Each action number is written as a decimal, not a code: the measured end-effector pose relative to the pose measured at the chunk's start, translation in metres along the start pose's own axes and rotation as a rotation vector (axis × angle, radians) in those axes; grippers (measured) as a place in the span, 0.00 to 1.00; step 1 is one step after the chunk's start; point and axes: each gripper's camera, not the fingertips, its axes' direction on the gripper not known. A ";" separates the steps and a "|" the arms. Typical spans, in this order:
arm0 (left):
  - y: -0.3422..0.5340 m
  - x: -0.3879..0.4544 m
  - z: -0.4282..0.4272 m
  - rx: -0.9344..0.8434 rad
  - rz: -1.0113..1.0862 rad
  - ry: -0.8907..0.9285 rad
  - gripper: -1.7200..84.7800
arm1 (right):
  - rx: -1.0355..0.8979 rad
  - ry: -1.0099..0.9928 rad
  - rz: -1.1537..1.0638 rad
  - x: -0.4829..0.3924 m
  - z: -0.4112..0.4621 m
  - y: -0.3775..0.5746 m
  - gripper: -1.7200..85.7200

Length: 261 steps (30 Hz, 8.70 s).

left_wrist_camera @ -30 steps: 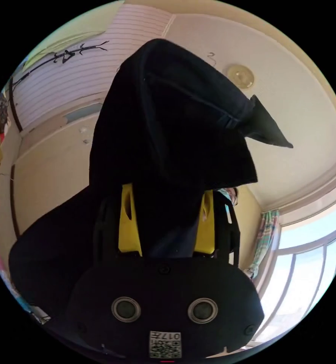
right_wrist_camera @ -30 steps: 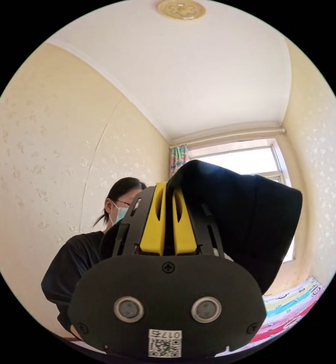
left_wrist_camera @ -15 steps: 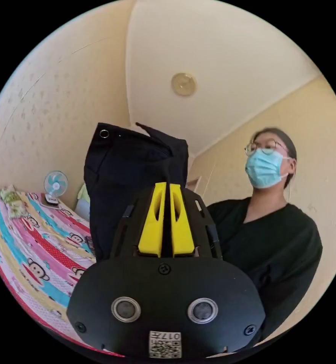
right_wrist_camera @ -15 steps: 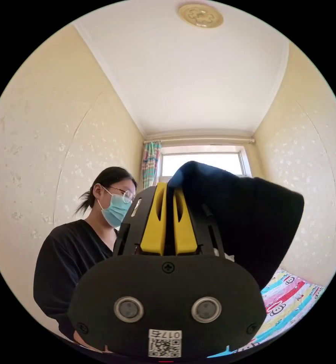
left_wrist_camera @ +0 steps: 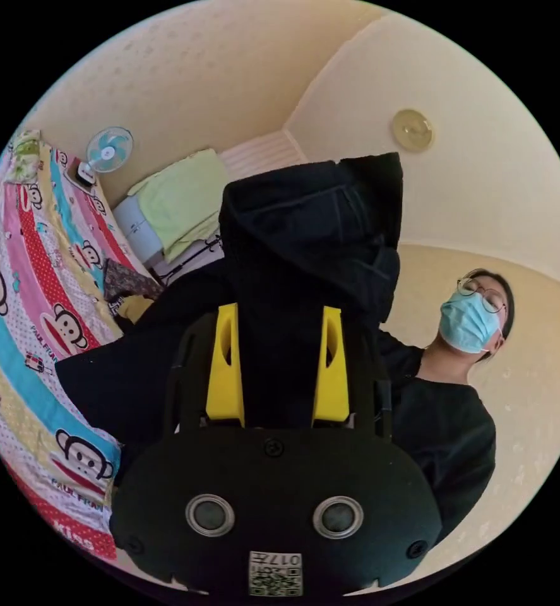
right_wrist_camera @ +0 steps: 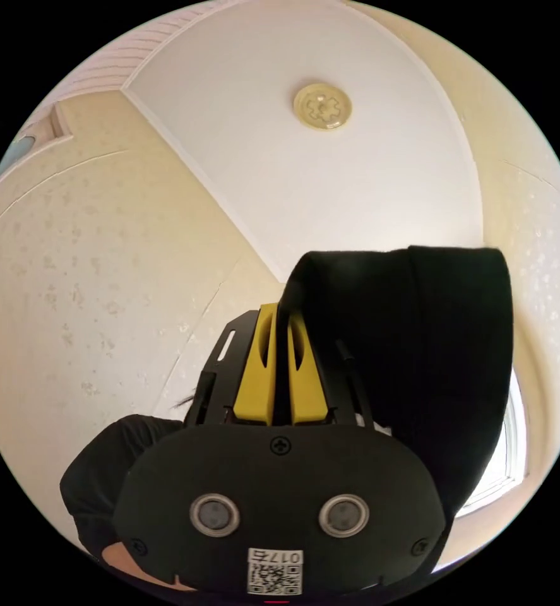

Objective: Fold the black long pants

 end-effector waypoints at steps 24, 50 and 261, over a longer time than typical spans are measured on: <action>-0.121 0.197 0.094 0.389 0.447 -0.206 0.08 | -0.456 0.779 -0.201 -0.134 0.070 -0.129 0.02; -0.374 -0.034 -0.149 0.669 -0.563 -0.858 0.22 | -0.689 1.494 0.714 0.425 -0.425 -0.325 0.15; -0.097 0.179 -0.584 0.202 -0.750 -0.754 0.12 | -0.292 0.680 1.850 -0.115 -0.726 -0.122 0.06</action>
